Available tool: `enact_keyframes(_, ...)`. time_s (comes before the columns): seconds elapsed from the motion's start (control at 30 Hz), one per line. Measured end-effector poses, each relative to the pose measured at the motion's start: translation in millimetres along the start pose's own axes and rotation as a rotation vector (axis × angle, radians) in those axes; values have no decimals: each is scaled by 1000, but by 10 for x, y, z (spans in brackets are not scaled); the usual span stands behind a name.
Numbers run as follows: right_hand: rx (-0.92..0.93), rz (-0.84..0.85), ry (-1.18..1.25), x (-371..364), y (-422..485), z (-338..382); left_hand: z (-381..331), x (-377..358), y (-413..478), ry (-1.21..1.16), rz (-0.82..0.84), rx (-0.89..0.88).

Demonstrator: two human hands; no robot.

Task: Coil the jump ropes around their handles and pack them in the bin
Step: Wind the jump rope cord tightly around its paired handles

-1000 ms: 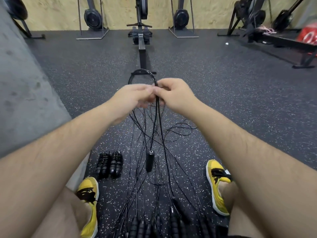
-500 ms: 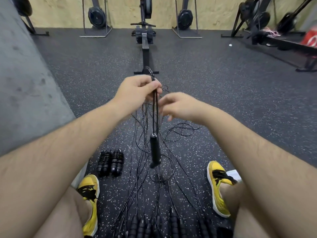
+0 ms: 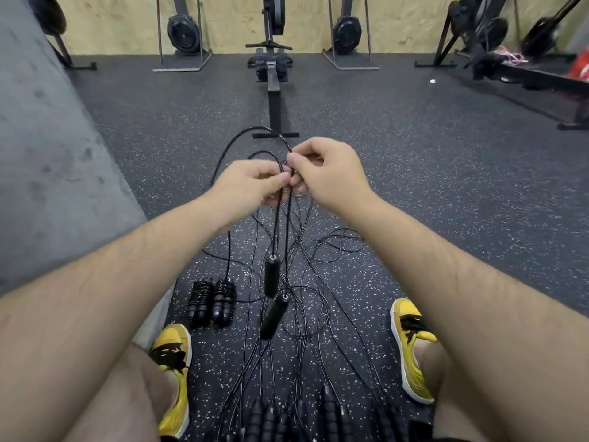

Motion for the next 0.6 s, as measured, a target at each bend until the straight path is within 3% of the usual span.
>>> enact_keyframes(0.17, -68, -17, 128, 89, -9, -25, 110, -187, -55, -26, 64, 50)
enact_keyframes(0.27, -152, 14, 128, 99, -1, -131, -13, -156, -14, 13, -17, -26)
enact_keyframes(0.43, -144, 529, -352, -245, -291, -363, -237, -105, 21, -122, -90, -93)
enact_keyframes(0.5, -114, 501, -357, -273, -295, -369, -241, -66, 36, -125, -98, -96)
enact_keyframes(0.6, -107, 326, -262, -139, -164, -293, -219, 6, 56, -151, -120, -90)
Point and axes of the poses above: each hand's wrist, its own y-axis towards the middle knuckle, its own x-axis out of the back of the hand, z = x × y, the point moved 9 cm from there along y, towards the middle knuckle, and after that the axes turned 12 degrees about -y, right-handed, at the moved point
